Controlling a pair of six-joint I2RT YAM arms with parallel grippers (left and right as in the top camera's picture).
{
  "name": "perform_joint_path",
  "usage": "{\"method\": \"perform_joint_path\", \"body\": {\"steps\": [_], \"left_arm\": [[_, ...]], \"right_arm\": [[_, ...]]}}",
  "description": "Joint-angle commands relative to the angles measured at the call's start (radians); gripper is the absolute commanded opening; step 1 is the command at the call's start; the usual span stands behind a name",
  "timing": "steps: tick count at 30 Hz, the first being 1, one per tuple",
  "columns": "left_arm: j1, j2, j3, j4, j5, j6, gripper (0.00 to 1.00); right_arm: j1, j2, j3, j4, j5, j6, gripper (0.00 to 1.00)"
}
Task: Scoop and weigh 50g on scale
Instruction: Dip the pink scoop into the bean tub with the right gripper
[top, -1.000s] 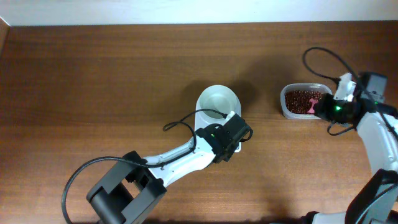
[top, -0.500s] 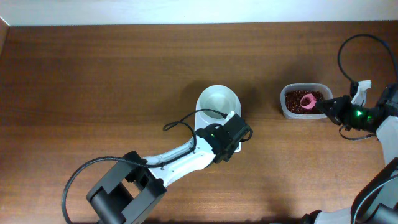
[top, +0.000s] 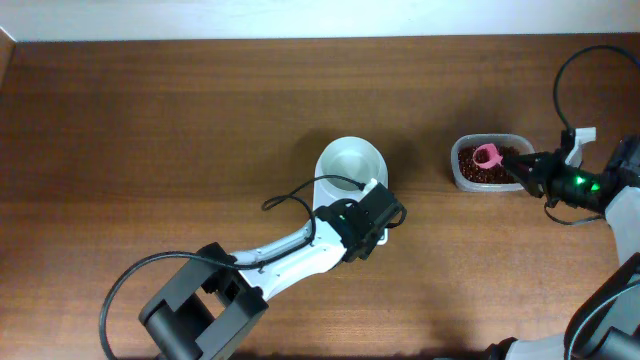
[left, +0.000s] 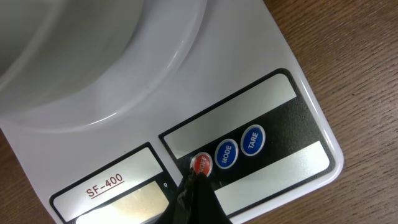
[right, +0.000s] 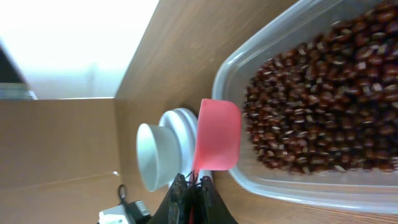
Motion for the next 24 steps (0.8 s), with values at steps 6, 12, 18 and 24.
{"method": "perform_joint_path", "body": {"steps": [6, 12, 18, 24], "left_arm": [[0.002, 0.01, -0.009, -0.002, -0.003, 0.0, 0.0], [0.002, 0.009, -0.009, -0.006, 0.016, -0.001, 0.0], [0.002, -0.074, -0.008, -0.085, 0.014, -0.012, 0.0], [0.013, -0.293, -0.008, -0.236, 0.011, -0.035, 0.0]], "right_arm": [[0.002, 0.005, 0.016, -0.011, -0.195, 0.003, 0.04], [0.072, 0.005, 0.016, -0.003, -0.21, 0.018, 0.04], [0.138, 0.005, 0.016, 0.001, -0.206, 0.018, 0.04], [0.203, 0.005, 0.016, 0.005, -0.204, 0.07, 0.04]]}}
